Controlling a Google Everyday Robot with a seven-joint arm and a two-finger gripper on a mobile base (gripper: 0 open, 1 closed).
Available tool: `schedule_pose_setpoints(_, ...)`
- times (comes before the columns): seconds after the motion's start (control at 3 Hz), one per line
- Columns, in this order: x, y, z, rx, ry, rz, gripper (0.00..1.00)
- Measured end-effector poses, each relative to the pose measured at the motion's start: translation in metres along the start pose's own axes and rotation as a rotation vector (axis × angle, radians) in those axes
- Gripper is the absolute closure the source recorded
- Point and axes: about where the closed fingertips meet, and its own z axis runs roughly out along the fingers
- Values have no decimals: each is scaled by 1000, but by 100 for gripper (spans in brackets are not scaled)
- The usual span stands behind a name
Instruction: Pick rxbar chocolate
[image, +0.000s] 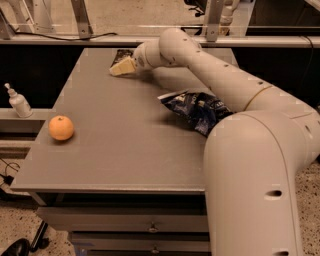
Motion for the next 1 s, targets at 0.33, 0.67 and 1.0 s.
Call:
schedule_pose_setpoints(0.33, -1, -2, 2, 3, -5, 1, 38)
schedule_pose_setpoints(0.67, -3, -4, 2, 7, -12, -2, 62)
schedule_pose_setpoints(1.0, -4, -3, 2, 8, -17, -1, 85)
